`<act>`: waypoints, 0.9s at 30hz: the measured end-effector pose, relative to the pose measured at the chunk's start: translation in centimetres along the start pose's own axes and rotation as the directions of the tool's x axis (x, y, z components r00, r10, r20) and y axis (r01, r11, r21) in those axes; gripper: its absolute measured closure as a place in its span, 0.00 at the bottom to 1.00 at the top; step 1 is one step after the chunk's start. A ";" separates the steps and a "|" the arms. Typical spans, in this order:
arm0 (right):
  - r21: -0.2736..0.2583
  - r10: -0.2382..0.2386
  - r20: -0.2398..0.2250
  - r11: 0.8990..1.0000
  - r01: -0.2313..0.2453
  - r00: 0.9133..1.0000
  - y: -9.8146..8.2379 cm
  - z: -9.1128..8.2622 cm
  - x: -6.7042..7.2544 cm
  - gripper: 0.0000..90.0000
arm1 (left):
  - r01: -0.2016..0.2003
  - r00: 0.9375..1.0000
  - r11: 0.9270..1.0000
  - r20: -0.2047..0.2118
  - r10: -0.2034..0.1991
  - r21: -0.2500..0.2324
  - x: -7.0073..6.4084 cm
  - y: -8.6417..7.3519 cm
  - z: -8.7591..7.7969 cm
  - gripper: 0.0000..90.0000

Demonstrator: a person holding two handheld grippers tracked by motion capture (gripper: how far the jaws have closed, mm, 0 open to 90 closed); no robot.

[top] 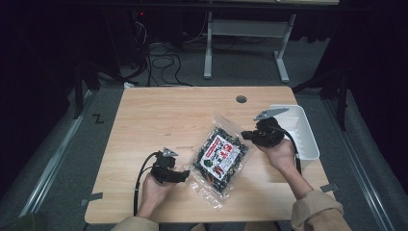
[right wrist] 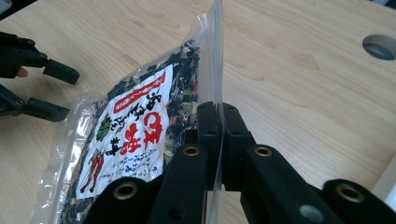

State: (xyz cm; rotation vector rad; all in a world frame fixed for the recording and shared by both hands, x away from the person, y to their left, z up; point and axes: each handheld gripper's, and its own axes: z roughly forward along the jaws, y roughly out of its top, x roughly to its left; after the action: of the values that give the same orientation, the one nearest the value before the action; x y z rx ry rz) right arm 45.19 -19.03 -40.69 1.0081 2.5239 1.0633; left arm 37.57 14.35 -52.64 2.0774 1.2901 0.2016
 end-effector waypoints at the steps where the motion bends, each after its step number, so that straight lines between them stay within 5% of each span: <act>1: 0.000 -0.005 0.002 1.000 0.005 1.000 0.2 -0.2 0.0 1.00 | 0.002 1.000 1.000 -0.002 -0.002 0.000 0.0 0.0 0.0 0.31; 13: -0.025 -0.098 0.050 0.995 0.100 0.994 3.4 -3.3 1.2 1.00 | 0.008 1.000 1.000 -0.011 -0.008 -0.001 0.0 -0.1 0.0 0.31; 27: -0.062 -0.151 0.077 0.986 0.155 0.986 6.0 -5.5 2.2 1.00 | 0.001 1.000 1.000 -0.019 -0.001 -0.007 0.0 -0.2 -0.2 0.32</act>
State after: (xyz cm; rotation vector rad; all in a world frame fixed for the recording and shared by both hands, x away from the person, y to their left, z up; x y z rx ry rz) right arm 44.20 -17.51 -32.46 0.8051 2.4458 1.0410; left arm 37.38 14.49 -52.63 2.0738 1.3003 0.2260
